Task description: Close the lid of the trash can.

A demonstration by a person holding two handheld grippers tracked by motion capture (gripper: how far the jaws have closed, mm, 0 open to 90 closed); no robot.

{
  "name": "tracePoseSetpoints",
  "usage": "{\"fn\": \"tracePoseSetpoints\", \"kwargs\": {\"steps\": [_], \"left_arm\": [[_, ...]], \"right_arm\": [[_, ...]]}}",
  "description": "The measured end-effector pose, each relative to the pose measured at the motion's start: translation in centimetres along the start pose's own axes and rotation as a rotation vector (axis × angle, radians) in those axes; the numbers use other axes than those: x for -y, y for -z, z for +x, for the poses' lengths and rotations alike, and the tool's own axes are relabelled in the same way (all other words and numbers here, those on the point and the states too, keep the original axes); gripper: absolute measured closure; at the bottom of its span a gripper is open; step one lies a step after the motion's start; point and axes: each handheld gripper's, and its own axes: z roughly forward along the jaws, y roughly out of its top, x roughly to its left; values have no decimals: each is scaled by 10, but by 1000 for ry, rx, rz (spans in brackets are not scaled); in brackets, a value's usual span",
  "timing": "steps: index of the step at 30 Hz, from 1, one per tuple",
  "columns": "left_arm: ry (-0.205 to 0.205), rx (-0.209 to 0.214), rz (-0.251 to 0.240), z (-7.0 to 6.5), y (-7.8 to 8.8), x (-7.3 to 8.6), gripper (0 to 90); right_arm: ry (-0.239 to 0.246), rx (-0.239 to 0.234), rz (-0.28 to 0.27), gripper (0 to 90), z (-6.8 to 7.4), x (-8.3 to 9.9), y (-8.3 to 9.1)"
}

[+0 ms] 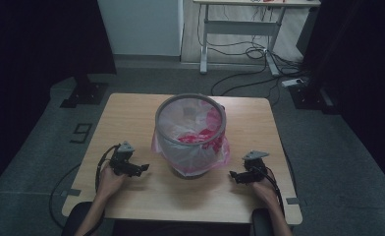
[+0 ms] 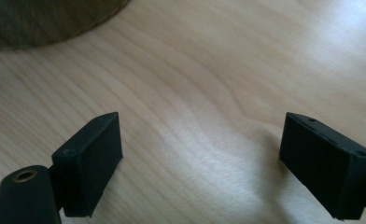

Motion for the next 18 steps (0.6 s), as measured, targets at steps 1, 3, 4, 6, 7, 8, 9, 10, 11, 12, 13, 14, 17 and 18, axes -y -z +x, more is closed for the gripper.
{"fn": "tracePoseSetpoints", "kwargs": {"steps": [1,3,4,6,7,8,9,10,11,12,13,14,17,18], "left_arm": [[-2,1,6,-1,-2,1,0],[-13,7,26,-3,-7,2,0],[-21,10,37,-5,-10,2,0],[-29,15,52,-8,-14,2,0],[-44,4,63,-10,-15,2,0],[-51,6,63,-11,-16,1,0],[-52,8,65,-13,-17,0,0],[-53,7,65,-14,-18,-1,0],[-54,9,65,-15,-19,-1,0],[-59,12,69,-15,-19,-2,0],[-59,13,69,-16,-20,-2,0],[-57,13,68,-16,-20,-3,0],[-55,12,68,-16,-20,-3,0],[-55,12,68,-16,-20,-3,0]], "right_arm": [[-5,-5,-12,122,0,1,-1],[2,-4,-20,122,2,2,0],[-1,-4,-26,122,2,3,-1],[-1,-3,-44,122,4,4,-1],[0,-1,-45,121,4,4,-1],[0,1,-45,122,5,4,-1],[-2,2,-45,122,5,4,-1],[-3,3,-45,122,5,4,-2],[-4,3,-45,122,5,4,-2],[-4,3,-45,121,5,4,-2],[-7,4,-45,121,6,4,-2],[-7,5,-45,121,6,4,-2],[-9,8,-45,121,7,4,-2],[-10,8,-45,121,7,4,-2]]}}
